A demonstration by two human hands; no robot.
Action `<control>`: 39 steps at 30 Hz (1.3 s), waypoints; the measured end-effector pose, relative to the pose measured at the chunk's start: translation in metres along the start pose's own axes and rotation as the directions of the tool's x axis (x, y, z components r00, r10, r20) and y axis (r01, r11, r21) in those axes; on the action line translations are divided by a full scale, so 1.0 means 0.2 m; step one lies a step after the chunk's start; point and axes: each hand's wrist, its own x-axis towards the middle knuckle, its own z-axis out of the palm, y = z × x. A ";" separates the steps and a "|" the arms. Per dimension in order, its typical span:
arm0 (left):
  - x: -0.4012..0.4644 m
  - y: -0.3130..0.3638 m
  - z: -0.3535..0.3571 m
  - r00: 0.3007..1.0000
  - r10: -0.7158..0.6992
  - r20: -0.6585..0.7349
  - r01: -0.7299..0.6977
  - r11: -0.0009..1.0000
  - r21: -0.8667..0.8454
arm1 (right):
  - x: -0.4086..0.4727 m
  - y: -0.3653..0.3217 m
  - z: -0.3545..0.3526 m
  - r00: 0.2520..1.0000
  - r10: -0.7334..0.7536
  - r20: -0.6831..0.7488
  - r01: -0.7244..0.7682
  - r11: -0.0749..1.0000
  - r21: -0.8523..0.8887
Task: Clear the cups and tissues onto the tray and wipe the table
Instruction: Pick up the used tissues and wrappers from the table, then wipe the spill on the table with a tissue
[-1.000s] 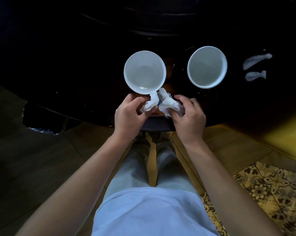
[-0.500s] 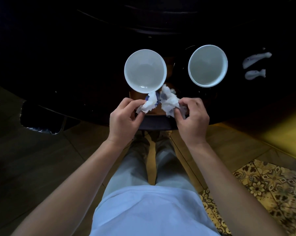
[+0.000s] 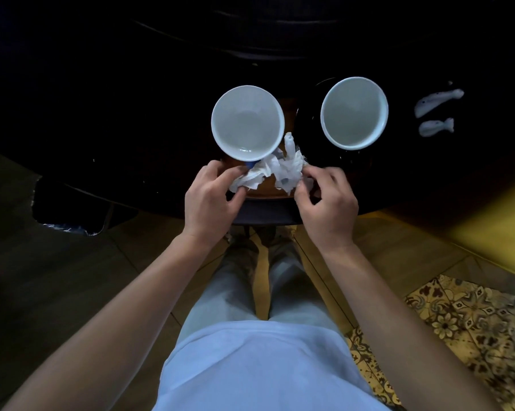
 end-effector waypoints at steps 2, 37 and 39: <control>-0.01 -0.01 -0.02 1.000 0.010 -0.019 -0.011 0.998 -0.057 | -0.01 0.01 -0.03 1.000 0.009 0.014 -0.010 1.000 0.015; 0.99 0.86 0.03 0.826 0.564 0.011 -0.552 0.812 -0.190 | 0.32 0.52 -0.82 0.914 0.295 -0.279 -0.220 0.937 0.271; 1.21 0.90 0.16 0.799 0.601 0.039 -0.599 0.799 -0.040 | 0.44 0.74 -0.82 0.889 0.333 -0.313 -0.291 0.941 0.172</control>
